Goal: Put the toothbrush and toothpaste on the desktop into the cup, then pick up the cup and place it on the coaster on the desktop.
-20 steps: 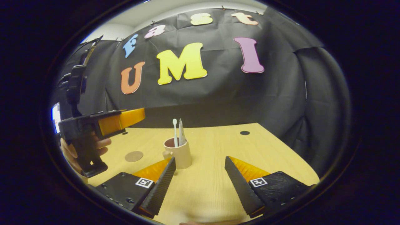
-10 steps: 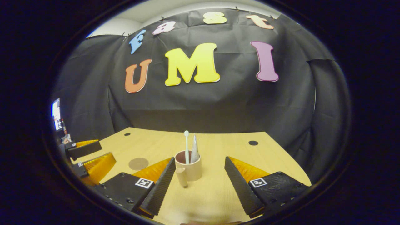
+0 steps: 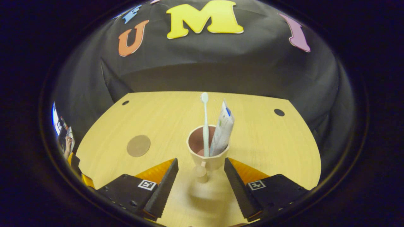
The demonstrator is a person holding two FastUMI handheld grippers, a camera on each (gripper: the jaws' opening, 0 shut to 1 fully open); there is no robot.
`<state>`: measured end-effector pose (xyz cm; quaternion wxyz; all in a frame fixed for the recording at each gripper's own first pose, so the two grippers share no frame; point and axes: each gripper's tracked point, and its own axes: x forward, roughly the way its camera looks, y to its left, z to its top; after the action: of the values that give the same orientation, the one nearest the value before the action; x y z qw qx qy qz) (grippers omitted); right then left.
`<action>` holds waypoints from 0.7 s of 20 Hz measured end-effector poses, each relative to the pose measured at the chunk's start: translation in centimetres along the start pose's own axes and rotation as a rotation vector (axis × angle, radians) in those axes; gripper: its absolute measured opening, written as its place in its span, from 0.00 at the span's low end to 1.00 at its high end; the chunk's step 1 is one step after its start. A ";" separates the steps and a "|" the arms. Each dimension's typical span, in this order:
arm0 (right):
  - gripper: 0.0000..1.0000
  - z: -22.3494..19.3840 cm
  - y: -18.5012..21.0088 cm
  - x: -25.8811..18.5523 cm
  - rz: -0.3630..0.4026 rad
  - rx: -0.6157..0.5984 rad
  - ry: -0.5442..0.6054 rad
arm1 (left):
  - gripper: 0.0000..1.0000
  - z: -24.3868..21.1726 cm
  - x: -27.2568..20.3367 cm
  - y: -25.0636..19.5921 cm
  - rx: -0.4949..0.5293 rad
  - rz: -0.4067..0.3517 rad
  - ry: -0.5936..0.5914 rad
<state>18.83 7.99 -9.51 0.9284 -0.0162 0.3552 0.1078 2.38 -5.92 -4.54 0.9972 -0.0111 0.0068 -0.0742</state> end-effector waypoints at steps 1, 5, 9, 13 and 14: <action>0.84 -0.3 0.2 0.6 -0.005 0.016 0.053 | 0.99 -0.5 -0.1 0.2 -0.006 0.000 0.008; 0.80 -1.3 -0.8 2.7 -0.039 0.094 0.195 | 0.99 -1.4 -0.4 0.9 -0.028 0.011 0.014; 0.58 -2.8 -0.4 4.3 -0.039 0.169 0.350 | 0.99 -2.3 -0.5 0.7 -0.036 -0.013 0.027; 0.58 -3.9 -0.6 5.7 -0.106 0.177 0.426 | 0.99 -3.2 -0.2 0.0 -0.036 -0.041 0.036; 0.50 -3.9 -0.7 5.9 -0.132 0.174 0.434 | 0.99 -3.4 -0.2 -0.1 -0.034 -0.048 0.037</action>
<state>20.75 7.96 -16.37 0.8332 0.0176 0.5526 0.0098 2.08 -6.10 -7.98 0.9945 -0.0267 0.0262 -0.0981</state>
